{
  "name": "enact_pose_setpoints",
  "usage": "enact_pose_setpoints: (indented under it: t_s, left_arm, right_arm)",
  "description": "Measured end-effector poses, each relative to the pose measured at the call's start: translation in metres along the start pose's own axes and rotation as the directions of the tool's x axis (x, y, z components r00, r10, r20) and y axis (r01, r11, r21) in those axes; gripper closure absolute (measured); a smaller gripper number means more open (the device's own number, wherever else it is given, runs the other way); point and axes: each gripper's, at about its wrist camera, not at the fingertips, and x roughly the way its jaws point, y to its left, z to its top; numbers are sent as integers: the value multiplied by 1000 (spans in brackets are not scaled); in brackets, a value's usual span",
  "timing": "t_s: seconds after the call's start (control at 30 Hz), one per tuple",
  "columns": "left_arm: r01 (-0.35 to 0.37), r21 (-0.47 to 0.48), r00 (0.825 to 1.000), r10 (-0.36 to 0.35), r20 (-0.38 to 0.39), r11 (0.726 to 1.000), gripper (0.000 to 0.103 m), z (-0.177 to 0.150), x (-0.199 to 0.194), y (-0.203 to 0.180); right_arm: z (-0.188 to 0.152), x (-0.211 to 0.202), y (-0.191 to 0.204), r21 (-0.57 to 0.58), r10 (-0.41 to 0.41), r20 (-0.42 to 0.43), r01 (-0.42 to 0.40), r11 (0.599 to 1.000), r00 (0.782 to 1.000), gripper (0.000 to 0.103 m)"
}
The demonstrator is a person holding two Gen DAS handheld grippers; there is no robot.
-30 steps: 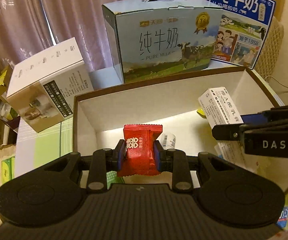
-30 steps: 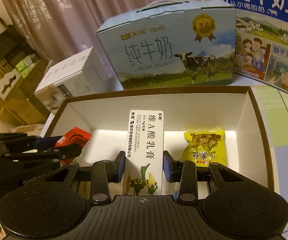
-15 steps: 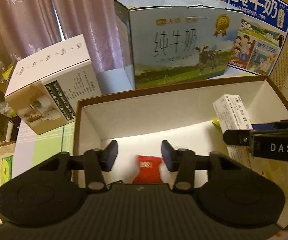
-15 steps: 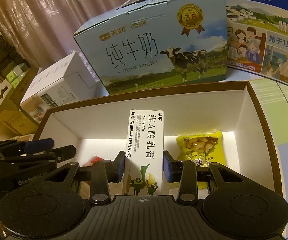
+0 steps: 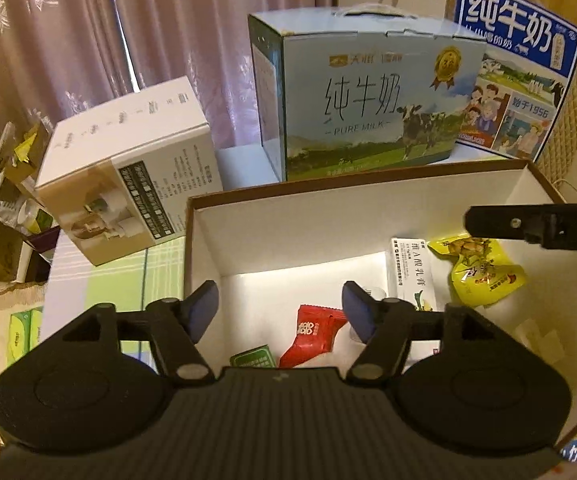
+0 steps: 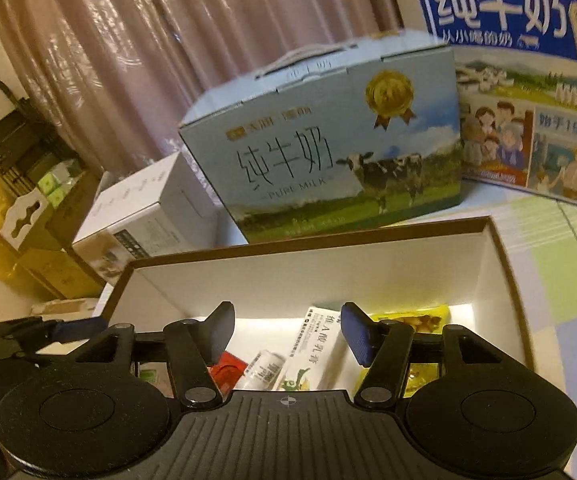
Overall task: Organize objects
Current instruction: 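Lower both items into the brown box and open both grippers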
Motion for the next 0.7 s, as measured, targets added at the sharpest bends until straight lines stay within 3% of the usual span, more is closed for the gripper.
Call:
enact_pose_setpoints:
  t_s: [0.17, 0.27, 0.4, 0.47, 0.7]
  left_arm:
    - [14, -4, 999, -13, 29, 1000, 24, -6, -28, 1]
    - [34, -13, 998, -33, 57, 999, 14, -13, -51, 0]
    - [62, -15, 992, -60, 107, 998, 9, -24, -87, -5]
    - [63, -32, 990, -58, 131, 998, 3, -31, -105, -8]
    - [99, -70, 977, -83, 197, 993, 1, -62, -161, -24]
  right_arm:
    - [-12, -30, -1, -38, 21, -1, -22, 999, 1000, 42]
    - [-25, -53, 4, -99, 3, 2, -3, 995, 1000, 39]
    - [-45, -89, 11, -168, -34, 36, 39, 985, 999, 34]
    - [-54, -108, 13, -163, -47, 43, 53, 985, 998, 33]
    - [-86, -160, 20, -85, -20, 41, 23, 996, 999, 31]
